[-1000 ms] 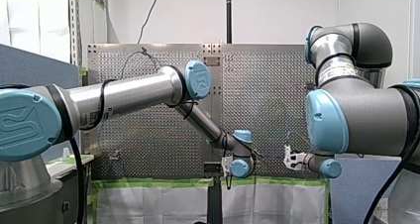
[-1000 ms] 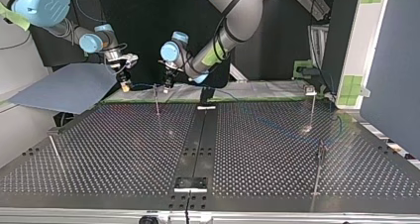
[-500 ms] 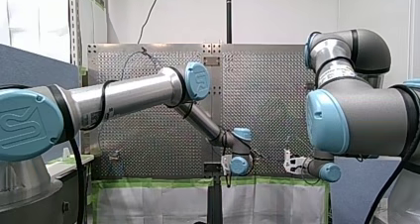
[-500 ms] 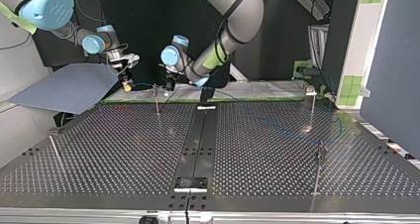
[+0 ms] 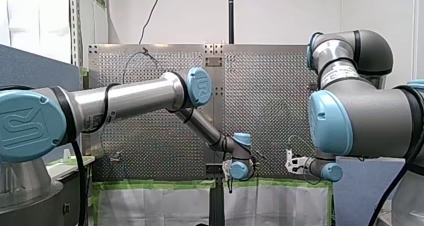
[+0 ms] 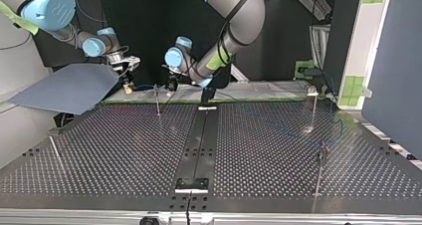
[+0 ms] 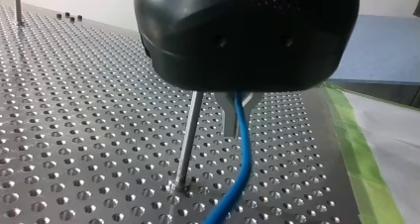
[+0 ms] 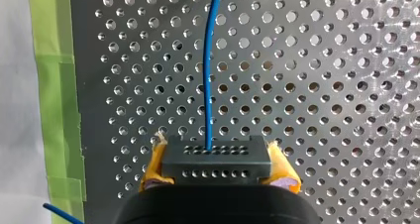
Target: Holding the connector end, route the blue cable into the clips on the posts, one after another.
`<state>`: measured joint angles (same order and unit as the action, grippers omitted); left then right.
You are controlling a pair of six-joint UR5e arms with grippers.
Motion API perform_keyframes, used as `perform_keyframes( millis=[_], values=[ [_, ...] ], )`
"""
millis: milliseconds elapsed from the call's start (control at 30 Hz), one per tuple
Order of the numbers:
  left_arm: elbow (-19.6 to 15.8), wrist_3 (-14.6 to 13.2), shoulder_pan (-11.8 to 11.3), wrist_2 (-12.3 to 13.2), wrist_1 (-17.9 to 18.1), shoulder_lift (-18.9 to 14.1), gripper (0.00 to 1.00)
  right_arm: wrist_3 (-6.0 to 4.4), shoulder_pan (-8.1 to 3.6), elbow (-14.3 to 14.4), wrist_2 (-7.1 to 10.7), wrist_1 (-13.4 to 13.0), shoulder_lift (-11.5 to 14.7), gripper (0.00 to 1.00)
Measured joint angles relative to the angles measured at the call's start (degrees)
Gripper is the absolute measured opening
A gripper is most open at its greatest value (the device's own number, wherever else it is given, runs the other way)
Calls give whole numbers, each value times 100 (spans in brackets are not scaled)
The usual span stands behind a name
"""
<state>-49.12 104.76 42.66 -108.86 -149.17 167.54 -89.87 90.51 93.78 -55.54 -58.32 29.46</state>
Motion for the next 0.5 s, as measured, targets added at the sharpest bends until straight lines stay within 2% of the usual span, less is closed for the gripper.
perform_keyframes(
  millis=[367, 500],
  values=[
    [52, 26, -18, 129, 45, 0, 0, -51, -6, -16, 21, -7, -12, 0],
    [52, 131, 6, 134, 150, -2, 0, -89, -17, -52, 18, -5, -13, 0]
  ],
)
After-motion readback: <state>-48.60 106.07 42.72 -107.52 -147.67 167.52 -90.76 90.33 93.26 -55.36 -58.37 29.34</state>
